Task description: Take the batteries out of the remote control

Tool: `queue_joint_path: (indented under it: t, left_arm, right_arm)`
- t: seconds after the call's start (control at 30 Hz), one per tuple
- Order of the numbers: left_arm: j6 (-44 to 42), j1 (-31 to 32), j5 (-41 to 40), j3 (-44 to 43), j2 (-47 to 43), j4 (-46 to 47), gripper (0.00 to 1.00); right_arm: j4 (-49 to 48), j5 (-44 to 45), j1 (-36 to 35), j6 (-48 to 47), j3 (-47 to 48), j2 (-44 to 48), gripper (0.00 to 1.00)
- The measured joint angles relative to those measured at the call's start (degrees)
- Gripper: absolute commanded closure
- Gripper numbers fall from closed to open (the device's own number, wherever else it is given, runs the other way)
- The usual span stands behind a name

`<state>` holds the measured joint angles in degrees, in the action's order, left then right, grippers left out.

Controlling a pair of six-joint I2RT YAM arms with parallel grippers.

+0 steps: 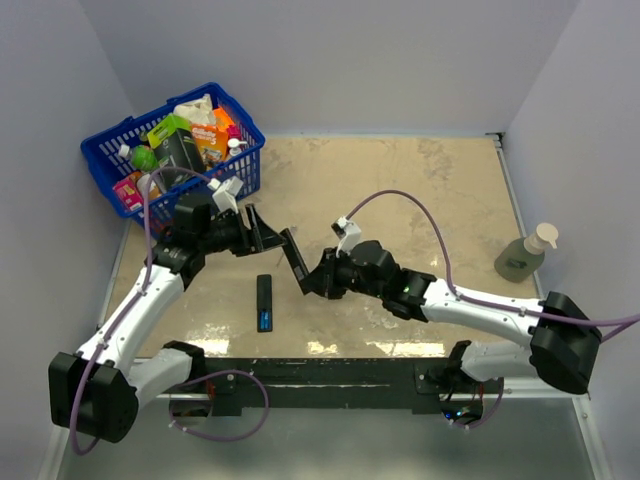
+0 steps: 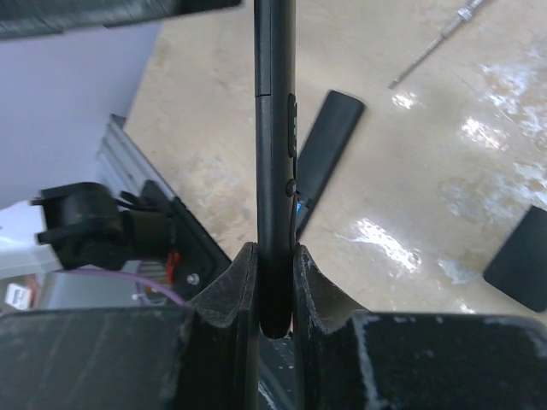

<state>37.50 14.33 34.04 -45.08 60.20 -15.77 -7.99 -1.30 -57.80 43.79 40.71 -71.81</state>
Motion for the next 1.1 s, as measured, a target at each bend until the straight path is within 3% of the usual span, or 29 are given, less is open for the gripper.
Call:
queue_joint_path:
  t: [0.43,0.73,1.1]
  left_arm:
    - [-4.3,0.0,8.4,1.5,-2.9,6.1,0.3]
    - [-5.4,0.0,8.8,5.3,-6.4,7.1,0.3]
    - [-1.0,0.0,9.4,10.1,-5.6,14.8,0.28]
  right_arm:
    - [-6.6,-12.5,4.6,5.1,-0.3,2.0,1.0]
    - [-19.4,-23.0,9.9,12.9,-9.0,1.3,1.0]
    - [-37.0,-31.2,11.7,23.3,-16.2,-2.5,1.0]
